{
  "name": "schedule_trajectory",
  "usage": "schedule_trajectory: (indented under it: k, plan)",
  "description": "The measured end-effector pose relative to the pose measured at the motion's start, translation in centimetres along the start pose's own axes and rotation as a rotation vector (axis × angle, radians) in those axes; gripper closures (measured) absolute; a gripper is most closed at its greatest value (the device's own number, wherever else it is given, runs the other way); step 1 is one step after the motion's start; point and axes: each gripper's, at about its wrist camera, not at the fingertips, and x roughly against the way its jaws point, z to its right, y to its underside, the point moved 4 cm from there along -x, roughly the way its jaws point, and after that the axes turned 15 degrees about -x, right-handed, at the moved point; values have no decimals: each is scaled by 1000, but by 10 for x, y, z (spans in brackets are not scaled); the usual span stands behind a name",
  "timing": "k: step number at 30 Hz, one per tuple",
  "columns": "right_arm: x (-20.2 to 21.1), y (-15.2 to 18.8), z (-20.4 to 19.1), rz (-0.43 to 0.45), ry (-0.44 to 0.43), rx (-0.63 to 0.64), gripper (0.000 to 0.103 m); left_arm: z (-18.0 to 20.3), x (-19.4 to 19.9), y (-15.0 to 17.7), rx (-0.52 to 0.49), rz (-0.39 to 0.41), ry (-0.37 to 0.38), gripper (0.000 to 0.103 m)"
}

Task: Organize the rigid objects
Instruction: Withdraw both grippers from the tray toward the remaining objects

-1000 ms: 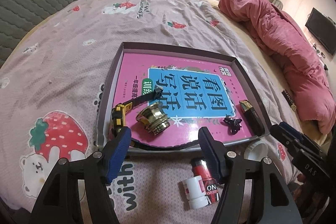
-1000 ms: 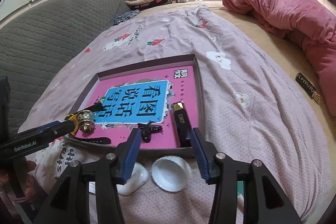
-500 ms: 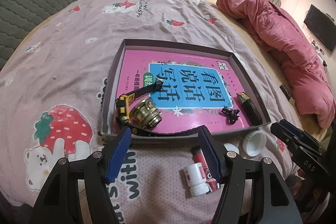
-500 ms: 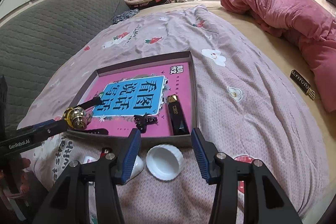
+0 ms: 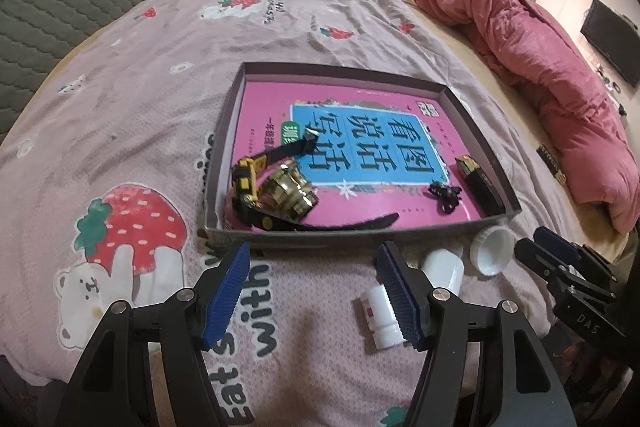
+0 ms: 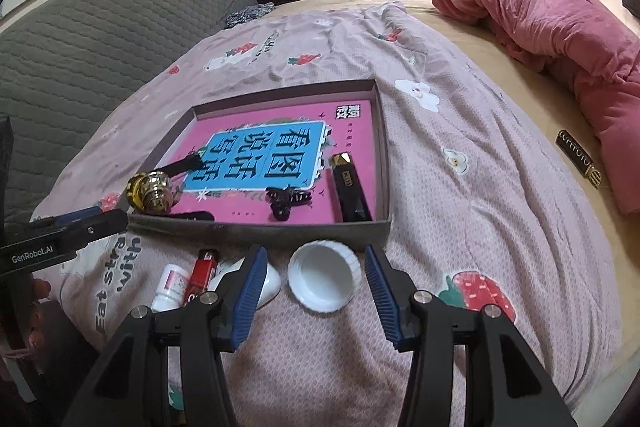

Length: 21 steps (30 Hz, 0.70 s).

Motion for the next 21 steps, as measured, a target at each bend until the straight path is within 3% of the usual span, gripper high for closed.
schedule_trajectory:
  k: [21]
  plan:
    - [-13, 30, -9, -91, 41, 69, 48, 38, -16, 37, -65, -137, 63, 35]
